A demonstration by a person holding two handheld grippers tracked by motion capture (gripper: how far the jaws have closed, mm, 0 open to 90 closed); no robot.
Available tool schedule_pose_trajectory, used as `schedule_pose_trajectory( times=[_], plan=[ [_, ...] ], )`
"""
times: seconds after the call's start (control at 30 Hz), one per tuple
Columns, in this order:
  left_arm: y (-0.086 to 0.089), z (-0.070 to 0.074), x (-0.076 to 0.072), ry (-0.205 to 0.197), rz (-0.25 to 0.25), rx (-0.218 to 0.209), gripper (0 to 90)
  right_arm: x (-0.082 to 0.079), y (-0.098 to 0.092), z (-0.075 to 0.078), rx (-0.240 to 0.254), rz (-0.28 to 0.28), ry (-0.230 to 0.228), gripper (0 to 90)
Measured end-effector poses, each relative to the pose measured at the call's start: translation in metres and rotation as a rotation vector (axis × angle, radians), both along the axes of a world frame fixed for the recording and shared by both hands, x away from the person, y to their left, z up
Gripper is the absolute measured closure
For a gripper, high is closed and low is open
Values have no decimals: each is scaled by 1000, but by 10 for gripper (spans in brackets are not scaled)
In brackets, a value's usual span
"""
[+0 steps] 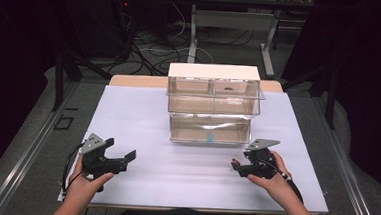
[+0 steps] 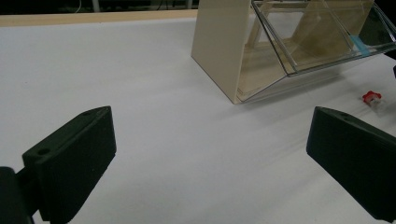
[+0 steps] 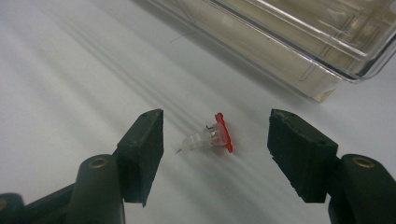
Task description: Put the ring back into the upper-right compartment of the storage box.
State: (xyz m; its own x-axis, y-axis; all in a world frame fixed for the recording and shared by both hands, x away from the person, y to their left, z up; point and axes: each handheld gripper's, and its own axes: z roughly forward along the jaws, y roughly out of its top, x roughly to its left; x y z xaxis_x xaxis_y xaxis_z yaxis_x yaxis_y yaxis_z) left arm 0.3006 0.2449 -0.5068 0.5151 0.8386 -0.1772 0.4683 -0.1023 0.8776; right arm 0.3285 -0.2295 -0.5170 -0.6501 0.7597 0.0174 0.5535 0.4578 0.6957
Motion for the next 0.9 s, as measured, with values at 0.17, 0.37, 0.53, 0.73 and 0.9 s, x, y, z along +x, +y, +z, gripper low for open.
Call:
schedule_pose_trajectory(
  times=[0.17,0.37,0.53,0.73,0.9],
  plan=[
    [0,0,0,2,-5,7,16,3,4,0,-14,10,3,376],
    [0,0,0,5,-6,6,18,8,8,-5,-2,10,24,415],
    [0,-1,0,7,-6,1,20,13,9,-10,21,3,24,436],
    [0,-1,1,6,-7,5,21,17,9,-14,24,15,37,465],
    [0,-1,1,8,-9,9,22,18,9,-17,26,20,55,468]
  ],
)
